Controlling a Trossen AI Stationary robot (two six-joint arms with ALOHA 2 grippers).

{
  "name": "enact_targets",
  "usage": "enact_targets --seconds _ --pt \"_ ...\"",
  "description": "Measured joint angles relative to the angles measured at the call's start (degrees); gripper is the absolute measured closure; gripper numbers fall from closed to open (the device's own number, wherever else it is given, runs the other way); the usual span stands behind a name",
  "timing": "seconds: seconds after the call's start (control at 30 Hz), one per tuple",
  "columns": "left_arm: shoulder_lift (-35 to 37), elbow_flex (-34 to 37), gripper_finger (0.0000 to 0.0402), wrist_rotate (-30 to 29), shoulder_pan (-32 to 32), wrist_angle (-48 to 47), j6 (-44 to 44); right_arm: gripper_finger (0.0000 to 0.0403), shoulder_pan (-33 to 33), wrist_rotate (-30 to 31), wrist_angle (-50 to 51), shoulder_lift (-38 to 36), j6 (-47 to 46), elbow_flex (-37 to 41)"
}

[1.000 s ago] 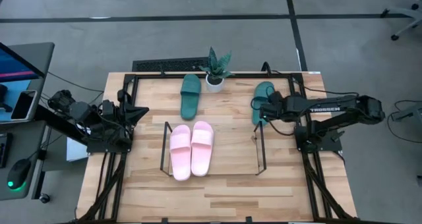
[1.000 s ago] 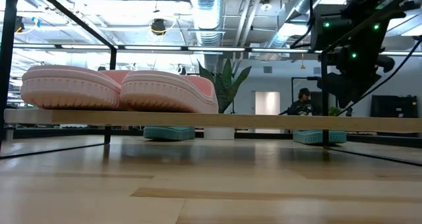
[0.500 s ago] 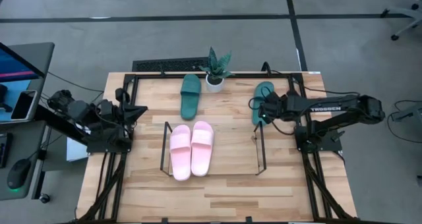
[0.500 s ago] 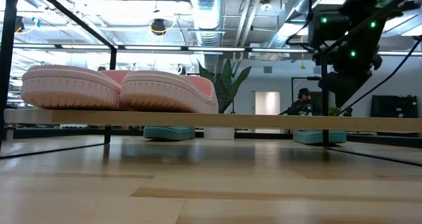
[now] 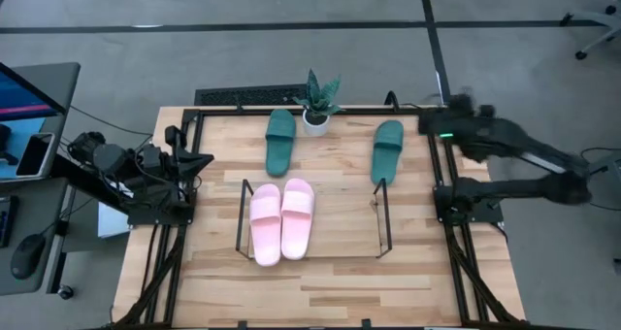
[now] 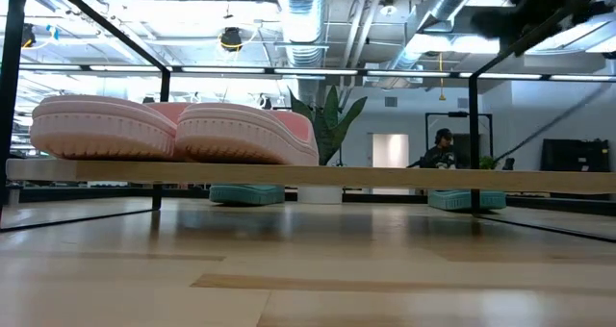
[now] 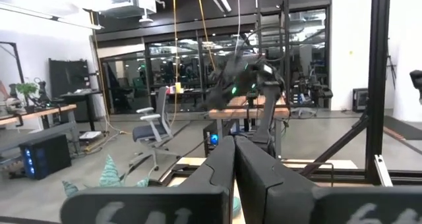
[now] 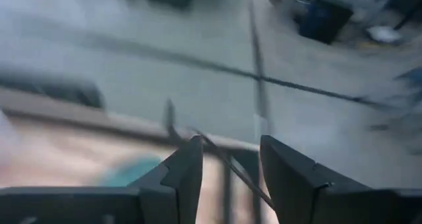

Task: Pick and place slides into the shelf
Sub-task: Put the right green slide on the shelf

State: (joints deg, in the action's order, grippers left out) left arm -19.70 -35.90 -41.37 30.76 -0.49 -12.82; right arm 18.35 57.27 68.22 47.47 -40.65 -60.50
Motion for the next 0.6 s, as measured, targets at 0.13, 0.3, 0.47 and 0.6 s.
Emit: enact_targets --seconds 0.13,0.3,0.47,0.6 --pt "-0.02 0.00 0.0401 -1.33 0.00 0.22 -0.09 0.0276 0.14 -4.50 -20.41 -16.00 14.11 4.64" --pt "0.00 0.00 0.0401 -2.84 0.00 0.99 -0.52 0.0284 1.15 -12.49 -40.37 -27.14 22.87 17.26" --pt "0.00 -0.02 0.0401 -2.93 0.00 1.81 -0.22 0.0284 3.93 -12.44 -42.08 -27.81 8.88 28.66" --pt "-0.02 -0.02 0.0401 -2.99 0.00 2.69 -0.09 0.0284 5.98 -13.81 -43.80 -25.29 -3.16 33.69"
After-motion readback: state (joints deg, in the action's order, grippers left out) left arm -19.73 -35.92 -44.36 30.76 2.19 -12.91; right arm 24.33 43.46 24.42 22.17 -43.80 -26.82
